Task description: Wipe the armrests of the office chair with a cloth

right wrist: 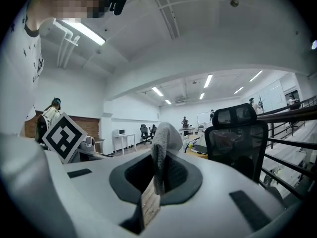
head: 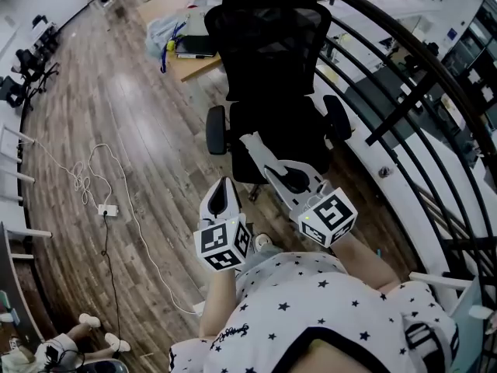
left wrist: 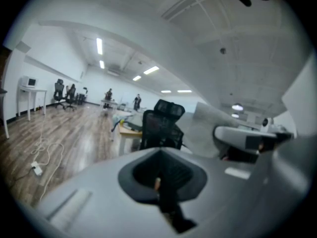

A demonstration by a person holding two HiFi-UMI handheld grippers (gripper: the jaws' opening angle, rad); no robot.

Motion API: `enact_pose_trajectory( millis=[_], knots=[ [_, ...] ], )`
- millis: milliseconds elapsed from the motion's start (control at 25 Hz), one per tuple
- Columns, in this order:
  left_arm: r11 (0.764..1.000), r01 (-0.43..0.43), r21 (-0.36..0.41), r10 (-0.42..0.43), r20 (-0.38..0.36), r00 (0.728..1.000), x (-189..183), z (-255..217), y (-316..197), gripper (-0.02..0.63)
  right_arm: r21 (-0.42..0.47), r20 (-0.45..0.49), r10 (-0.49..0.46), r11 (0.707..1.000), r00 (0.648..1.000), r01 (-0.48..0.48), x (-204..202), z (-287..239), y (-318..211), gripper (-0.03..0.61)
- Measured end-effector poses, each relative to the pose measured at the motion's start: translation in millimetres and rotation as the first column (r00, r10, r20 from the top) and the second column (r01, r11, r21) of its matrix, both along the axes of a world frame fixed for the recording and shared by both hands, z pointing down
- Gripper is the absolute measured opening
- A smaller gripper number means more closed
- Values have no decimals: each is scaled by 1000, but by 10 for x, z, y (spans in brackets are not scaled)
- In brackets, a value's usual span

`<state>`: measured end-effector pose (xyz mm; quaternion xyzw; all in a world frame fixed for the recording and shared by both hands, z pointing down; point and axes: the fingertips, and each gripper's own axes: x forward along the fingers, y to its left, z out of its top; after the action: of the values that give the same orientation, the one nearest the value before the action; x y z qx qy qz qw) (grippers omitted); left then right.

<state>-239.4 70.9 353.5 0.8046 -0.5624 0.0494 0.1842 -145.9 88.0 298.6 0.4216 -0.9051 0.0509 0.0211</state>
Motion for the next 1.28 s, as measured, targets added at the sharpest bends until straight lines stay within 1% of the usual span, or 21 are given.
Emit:
enact_pose_trajectory(
  millis=[200,360,680,840,960,1160,1280],
  knots=[
    [1000,-2,-7,2,-1,1000,-188,51,-322,8,-3,11,27,1000,1000,-27,-168,36,-335,26],
    [1000,-3,-18,3,2,1000,-322,114,-502,6,-14,2,42,999,999,-42,-272,104,-534,26],
    [998,-8,-67,9,5,1000,-483,353,-575,6,-67,-24,33,997,999,-35,-426,323,-704,26],
    [996,12,-90,-12,5,1000,-540,436,-607,6,-85,-42,13,996,999,-16,-467,396,-815,26],
    [995,36,-96,-36,8,999,-615,488,-663,6,-80,-54,-11,997,998,7,-526,426,-963,26],
    [988,102,-119,-102,5,995,-760,599,-834,6,-73,-83,-52,996,995,46,-593,515,-1318,26],
    [983,127,-136,-127,9,992,-786,676,-978,6,-75,-100,-67,995,993,60,-588,594,-1563,26]
  ],
)
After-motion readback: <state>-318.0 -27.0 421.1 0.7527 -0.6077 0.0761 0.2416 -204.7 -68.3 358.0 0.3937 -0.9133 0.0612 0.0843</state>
